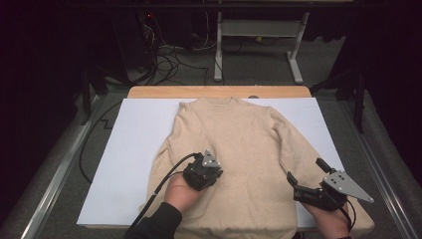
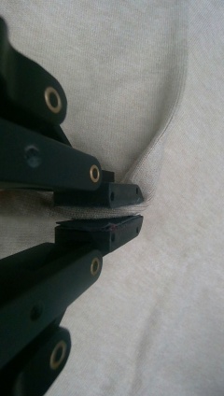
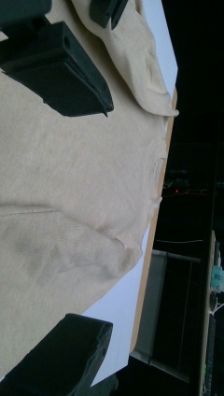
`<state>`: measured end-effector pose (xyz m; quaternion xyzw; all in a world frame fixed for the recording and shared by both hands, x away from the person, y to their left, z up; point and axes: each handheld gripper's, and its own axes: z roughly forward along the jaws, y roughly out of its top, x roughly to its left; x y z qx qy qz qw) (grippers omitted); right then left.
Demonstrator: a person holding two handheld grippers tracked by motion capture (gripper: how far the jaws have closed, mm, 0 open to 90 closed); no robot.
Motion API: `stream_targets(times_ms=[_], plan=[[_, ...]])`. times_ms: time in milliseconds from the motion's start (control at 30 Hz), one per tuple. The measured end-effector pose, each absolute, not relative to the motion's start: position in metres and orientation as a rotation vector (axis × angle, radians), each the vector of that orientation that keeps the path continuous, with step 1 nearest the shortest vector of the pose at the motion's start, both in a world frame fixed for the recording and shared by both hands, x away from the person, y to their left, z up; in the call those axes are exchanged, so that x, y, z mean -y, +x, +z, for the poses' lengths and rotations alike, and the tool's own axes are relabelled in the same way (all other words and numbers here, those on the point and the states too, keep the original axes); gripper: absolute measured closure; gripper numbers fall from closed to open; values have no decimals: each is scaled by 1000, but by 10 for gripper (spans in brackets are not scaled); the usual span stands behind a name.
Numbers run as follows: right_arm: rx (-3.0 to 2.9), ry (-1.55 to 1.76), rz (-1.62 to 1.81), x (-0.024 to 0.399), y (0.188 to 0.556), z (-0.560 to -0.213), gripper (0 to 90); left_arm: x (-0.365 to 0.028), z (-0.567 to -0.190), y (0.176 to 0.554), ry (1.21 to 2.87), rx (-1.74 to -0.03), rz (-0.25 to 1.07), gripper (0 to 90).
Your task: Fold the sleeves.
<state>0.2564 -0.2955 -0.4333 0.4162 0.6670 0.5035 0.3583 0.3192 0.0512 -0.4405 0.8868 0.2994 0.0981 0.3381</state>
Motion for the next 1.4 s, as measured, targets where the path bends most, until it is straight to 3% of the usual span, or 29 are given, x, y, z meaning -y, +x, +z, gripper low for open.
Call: stream_targets(times_ms=[133,300,567,933,967,1400], plan=[[-1721,1072,1297,295,256,-433,1,-53,-442,319,2289,-800,247,806],[-1715,1070,1302,296,255,-432,1,-57,-442,318,2262,-826,270,620],[-1717,1066,1297,295,256,-432,1,-89,-434,318,2108,-899,300,439],[-1728,1069,1284,292,256,-435,1,-172,-438,299,1951,-988,390,387],[-1729,1074,1283,292,256,-435,1,-180,-441,296,1940,-1005,390,344],[-1744,1069,1265,288,257,-437,1,-229,-467,254,1885,-1050,397,334]])
